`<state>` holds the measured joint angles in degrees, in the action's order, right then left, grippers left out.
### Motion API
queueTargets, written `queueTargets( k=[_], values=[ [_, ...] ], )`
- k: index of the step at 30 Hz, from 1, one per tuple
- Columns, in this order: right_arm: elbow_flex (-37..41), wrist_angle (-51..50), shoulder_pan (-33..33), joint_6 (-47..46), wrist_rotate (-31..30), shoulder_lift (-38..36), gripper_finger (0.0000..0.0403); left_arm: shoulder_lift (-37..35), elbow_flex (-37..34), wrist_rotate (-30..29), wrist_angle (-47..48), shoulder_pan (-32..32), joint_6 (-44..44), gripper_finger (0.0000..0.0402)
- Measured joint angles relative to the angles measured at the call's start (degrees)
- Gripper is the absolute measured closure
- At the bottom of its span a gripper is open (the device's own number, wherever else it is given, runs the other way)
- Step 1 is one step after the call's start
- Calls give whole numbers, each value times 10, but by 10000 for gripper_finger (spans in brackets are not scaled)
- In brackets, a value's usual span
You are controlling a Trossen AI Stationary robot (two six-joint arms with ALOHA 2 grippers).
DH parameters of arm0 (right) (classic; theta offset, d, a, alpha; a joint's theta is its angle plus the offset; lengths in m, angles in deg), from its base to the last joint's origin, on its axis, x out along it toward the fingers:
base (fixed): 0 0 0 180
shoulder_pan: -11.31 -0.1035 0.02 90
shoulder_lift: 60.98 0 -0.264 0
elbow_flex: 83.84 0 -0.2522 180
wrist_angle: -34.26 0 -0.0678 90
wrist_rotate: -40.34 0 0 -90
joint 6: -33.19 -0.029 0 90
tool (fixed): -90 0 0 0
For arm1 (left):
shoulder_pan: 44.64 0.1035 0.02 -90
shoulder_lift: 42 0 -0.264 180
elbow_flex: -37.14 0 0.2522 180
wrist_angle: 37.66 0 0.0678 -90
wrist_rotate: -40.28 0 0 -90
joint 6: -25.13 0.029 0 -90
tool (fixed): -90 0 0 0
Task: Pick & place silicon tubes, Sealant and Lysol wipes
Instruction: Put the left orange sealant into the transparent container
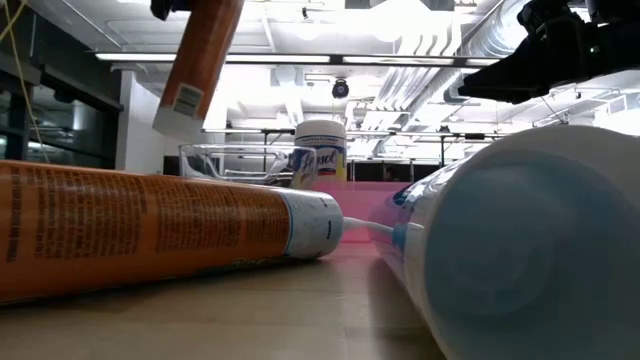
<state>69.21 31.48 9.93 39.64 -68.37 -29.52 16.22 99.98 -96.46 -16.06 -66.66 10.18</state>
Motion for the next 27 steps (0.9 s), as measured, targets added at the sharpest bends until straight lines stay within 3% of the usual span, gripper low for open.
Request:
queueTargets(
  k=[9, 15, 20, 27],
  values=[
    [0, 0, 0, 0, 0, 0, 82, 0, 0, 119, -114, 34, 81, 206],
    [0, 0, 0, 0, 0, 0, 82, -20, 0, 119, -156, 42, 181, 206],
    [0, 0, 0, 0, 0, 0, 82, -37, 0, 154, -150, 90, 194, 206],
    [0, 0, 0, 0, 0, 0, 82, -50, 0, 302, -152, 201, 223, 206]
  ],
)
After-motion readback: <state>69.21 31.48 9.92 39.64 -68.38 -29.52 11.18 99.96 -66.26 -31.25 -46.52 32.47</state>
